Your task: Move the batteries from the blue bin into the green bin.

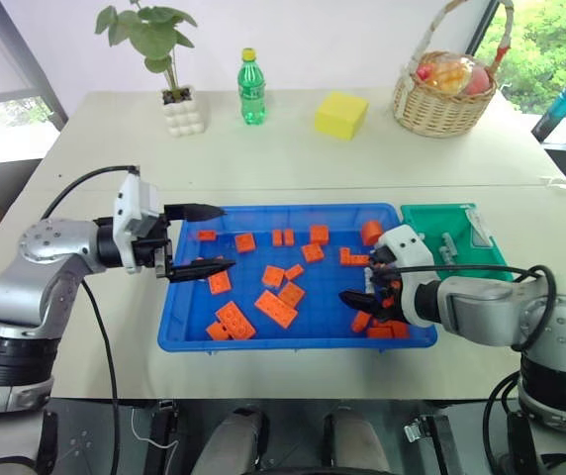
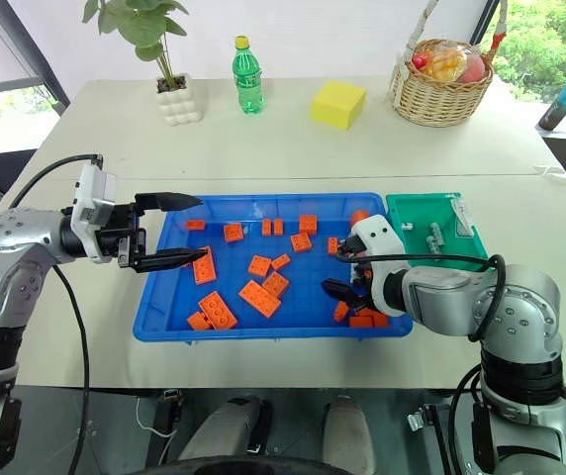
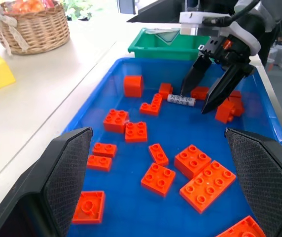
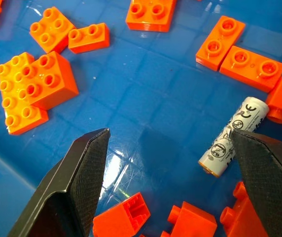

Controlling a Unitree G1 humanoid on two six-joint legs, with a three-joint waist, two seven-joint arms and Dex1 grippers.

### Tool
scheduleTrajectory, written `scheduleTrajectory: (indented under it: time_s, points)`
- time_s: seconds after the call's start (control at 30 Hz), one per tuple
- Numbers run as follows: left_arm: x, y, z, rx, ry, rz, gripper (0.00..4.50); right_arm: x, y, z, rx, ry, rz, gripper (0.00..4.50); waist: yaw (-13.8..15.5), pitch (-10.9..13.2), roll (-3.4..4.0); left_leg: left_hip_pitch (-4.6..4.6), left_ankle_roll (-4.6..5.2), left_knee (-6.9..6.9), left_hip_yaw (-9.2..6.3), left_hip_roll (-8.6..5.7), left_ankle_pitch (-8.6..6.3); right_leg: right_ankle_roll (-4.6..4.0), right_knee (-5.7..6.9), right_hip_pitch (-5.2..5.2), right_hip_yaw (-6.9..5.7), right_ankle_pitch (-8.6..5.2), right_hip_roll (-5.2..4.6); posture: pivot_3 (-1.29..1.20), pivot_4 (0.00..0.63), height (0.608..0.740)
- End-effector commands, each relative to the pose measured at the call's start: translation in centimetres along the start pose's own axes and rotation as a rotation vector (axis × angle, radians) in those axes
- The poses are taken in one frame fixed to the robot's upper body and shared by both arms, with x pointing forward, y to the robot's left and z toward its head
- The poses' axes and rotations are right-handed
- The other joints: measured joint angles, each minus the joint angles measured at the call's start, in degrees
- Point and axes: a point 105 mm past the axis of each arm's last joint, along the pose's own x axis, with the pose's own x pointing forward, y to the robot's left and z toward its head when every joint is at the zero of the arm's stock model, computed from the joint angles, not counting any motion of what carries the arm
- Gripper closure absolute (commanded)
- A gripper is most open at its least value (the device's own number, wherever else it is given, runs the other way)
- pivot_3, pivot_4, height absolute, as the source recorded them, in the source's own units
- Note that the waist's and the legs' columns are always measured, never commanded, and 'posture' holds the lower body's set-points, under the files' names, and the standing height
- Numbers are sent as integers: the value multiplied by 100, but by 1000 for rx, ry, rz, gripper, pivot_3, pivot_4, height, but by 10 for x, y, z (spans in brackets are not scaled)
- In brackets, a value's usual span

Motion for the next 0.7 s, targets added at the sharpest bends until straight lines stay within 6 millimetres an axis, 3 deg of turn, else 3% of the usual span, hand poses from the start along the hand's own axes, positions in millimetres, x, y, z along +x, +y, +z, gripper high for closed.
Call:
scheduleTrajectory:
  time_s: [0.03, 0.47, 0.7]
  points:
    - [0, 1, 11, 43, -13, -9, 0, -4, -9, 3, 19, -16, -61, 523, 1, 0, 0, 0, 0, 0, 0, 0, 0, 0, 0, 0, 0, 0, 0, 0, 150, 737]
    - [3, 4, 13, 53, -21, -22, 0, -3, -12, 2, 77, 2, -129, 523, 4, 0, 0, 0, 0, 0, -1, 0, 0, 0, -7, 5, 0, 0, 0, 0, 150, 737]
    - [2, 5, 14, 56, -18, -17, 0, 6, 6, -2, 150, 57, -26, 523, -17, 0, 0, 0, 1, -1, -1, 1, 0, 0, -10, 5, -1, 0, 1, 0, 150, 737]
